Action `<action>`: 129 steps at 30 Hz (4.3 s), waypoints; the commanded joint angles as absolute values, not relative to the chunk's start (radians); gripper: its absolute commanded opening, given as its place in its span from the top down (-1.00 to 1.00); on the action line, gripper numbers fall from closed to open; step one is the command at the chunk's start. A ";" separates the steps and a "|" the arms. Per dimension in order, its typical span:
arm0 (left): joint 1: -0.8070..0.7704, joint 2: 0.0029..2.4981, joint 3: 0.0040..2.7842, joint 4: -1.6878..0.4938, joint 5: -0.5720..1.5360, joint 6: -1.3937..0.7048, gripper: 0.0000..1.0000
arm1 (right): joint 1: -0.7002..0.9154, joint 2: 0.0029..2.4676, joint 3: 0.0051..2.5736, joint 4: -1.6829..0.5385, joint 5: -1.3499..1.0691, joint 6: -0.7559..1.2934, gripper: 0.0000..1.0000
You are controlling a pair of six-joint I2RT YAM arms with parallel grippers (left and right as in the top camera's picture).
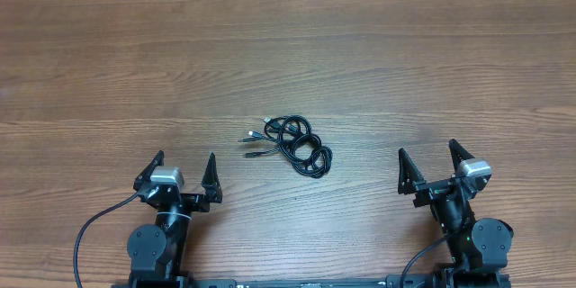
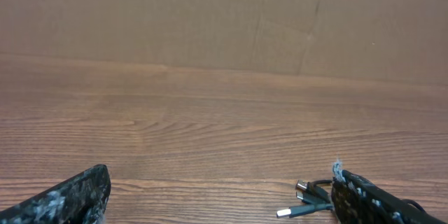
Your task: Untangle cables
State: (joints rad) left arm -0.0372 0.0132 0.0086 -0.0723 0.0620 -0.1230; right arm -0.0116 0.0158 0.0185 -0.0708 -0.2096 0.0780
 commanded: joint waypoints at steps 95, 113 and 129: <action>-0.033 0.581 0.366 -0.296 0.079 -0.107 -0.99 | -0.012 0.007 0.008 -0.065 -0.203 0.077 -1.00; -0.034 1.209 0.681 -0.453 0.179 -0.017 -1.00 | -0.012 0.007 0.008 -0.065 -0.203 0.077 -1.00; -0.035 1.242 0.690 -0.437 0.413 0.127 -1.00 | -0.012 0.007 0.008 -0.065 -0.203 0.077 -1.00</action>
State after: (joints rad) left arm -0.0372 1.2381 0.6632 -0.4461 0.3676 0.0895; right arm -0.0116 0.0147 0.0185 -0.0708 -0.2100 0.0780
